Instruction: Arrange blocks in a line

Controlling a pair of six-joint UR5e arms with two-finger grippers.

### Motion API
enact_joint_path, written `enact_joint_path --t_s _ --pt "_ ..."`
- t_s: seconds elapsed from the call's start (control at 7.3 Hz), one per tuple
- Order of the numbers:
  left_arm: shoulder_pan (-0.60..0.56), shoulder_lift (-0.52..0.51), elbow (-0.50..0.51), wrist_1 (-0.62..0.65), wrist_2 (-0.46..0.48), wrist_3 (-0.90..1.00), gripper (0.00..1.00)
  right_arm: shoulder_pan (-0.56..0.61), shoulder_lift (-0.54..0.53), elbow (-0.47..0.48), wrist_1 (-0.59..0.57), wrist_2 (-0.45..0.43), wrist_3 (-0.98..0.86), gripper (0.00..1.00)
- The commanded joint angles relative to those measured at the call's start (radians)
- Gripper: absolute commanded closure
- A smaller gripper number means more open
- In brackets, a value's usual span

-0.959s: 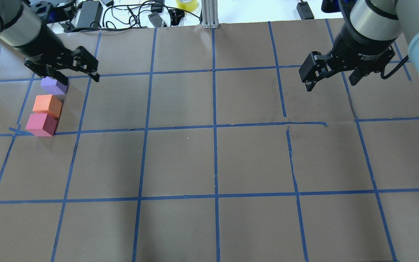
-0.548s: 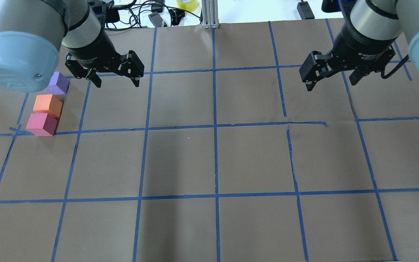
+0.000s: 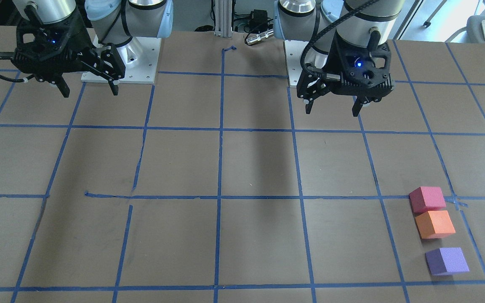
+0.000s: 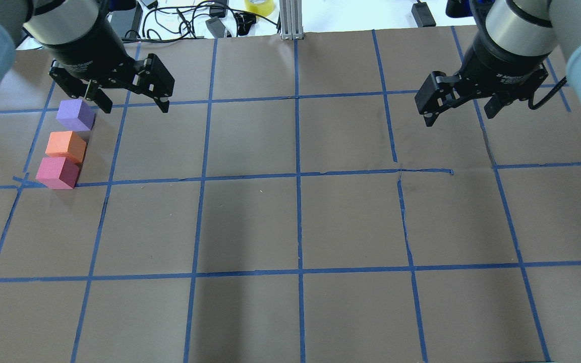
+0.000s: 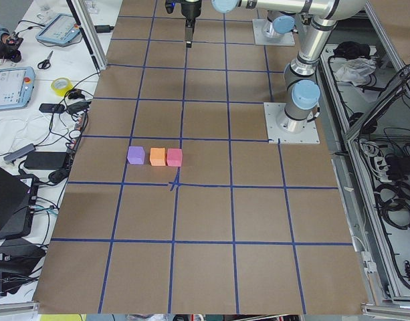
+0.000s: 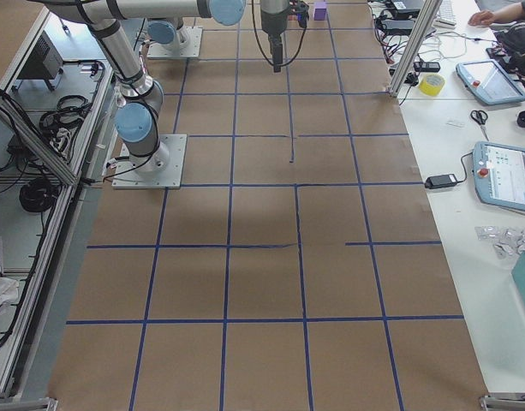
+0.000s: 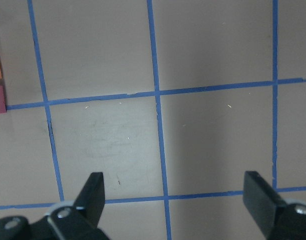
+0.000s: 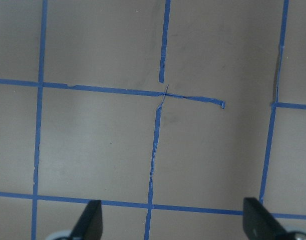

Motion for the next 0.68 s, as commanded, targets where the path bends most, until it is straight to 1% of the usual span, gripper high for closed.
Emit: enact_joint_path --t_s 0.0,0.14,0.55 --pt "0.054 0.041 -0.014 -0.017 -0.026 0.012 0.00 0.000 0.000 0.000 0.000 -0.001 0.000 0.00" --pt "0.062 0.057 -0.015 -0.029 -0.003 0.017 0.00 0.000 0.000 0.000 0.000 -0.001 0.000 0.00" --pt "0.059 0.059 -0.017 -0.024 -0.007 0.015 0.00 0.000 0.000 0.000 0.000 0.001 0.000 0.00"
